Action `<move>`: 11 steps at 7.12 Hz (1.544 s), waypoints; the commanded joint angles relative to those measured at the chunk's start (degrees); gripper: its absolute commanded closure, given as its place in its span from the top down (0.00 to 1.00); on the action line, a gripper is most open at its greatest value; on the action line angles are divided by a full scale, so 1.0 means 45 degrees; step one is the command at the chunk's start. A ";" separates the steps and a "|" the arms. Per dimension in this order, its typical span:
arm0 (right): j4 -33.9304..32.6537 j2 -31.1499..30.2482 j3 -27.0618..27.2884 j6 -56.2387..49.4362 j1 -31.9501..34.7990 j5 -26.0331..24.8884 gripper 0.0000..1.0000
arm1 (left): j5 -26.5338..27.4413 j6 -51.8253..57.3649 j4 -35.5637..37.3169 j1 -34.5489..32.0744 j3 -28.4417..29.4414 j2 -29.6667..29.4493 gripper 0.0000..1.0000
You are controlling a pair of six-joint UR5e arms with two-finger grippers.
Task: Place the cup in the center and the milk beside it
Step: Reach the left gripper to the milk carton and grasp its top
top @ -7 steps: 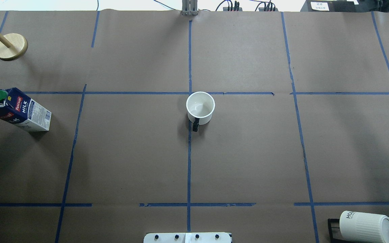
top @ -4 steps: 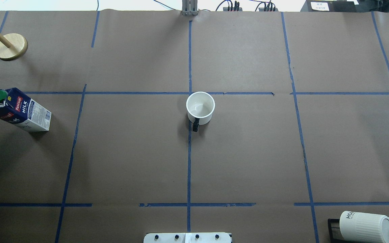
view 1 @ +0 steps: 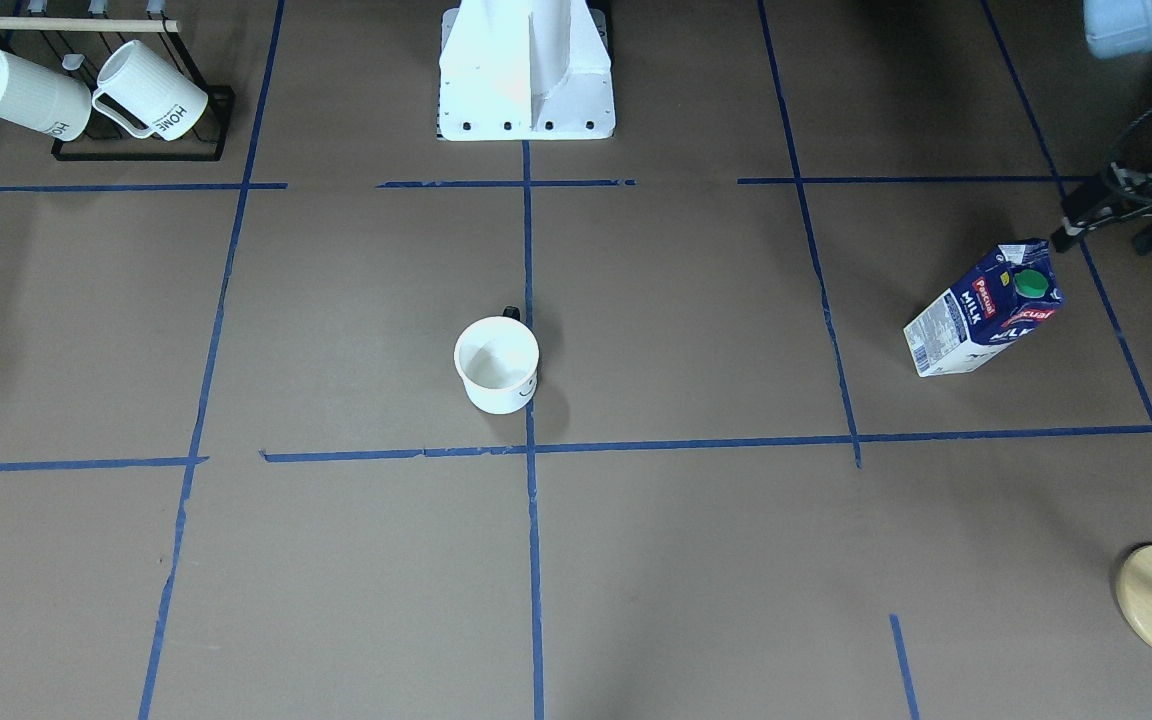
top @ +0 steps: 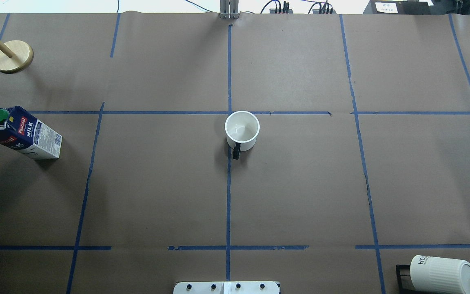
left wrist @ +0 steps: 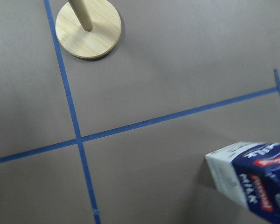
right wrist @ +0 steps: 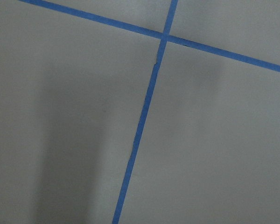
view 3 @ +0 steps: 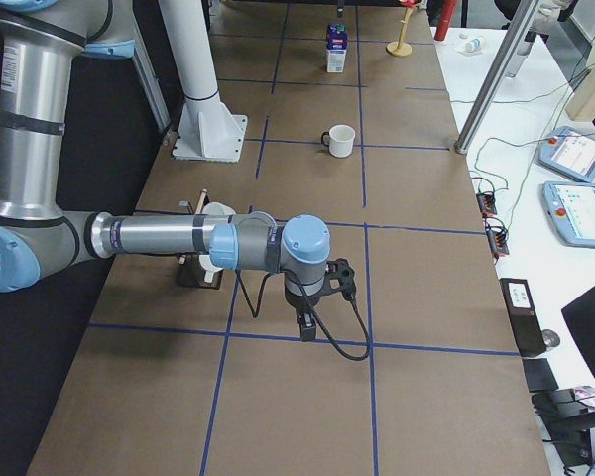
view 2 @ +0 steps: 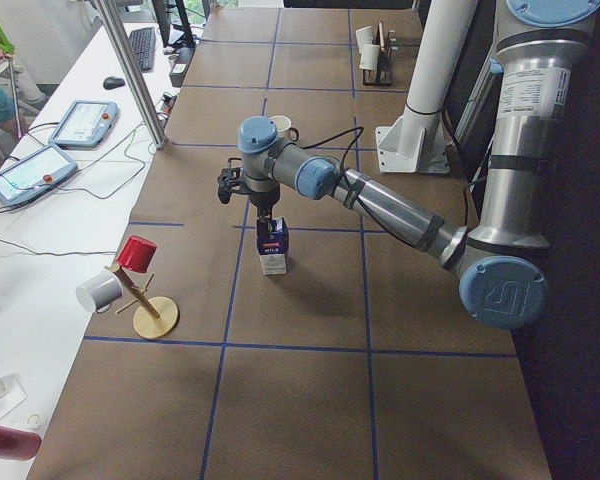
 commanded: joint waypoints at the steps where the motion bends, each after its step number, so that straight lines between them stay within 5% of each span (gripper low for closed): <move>1: 0.0006 -0.0011 -0.0013 0.0025 0.0001 0.0008 1.00 | 0.0372 -0.0247 -0.0133 0.0813 0.0155 -0.0061 1.00; 6: 0.0006 0.0008 -0.0052 0.0025 0.0001 0.0047 1.00 | 0.0920 -0.0267 -0.1476 0.1538 0.1637 -0.0080 0.97; 8: 0.0006 0.0008 -0.0072 0.0025 0.0001 0.0047 1.00 | 0.0959 -0.1196 -0.1461 0.1539 0.1640 -0.0624 0.49; 9: 0.0006 0.0008 -0.0053 0.0025 0.0001 0.0047 1.00 | 0.0959 -0.1359 -0.1364 0.1539 0.1621 -0.0840 0.35; 11: 0.0006 0.0008 -0.0072 0.0025 0.0001 0.0047 1.00 | 0.0959 -0.1361 -0.0898 0.1539 0.1544 -0.1521 0.28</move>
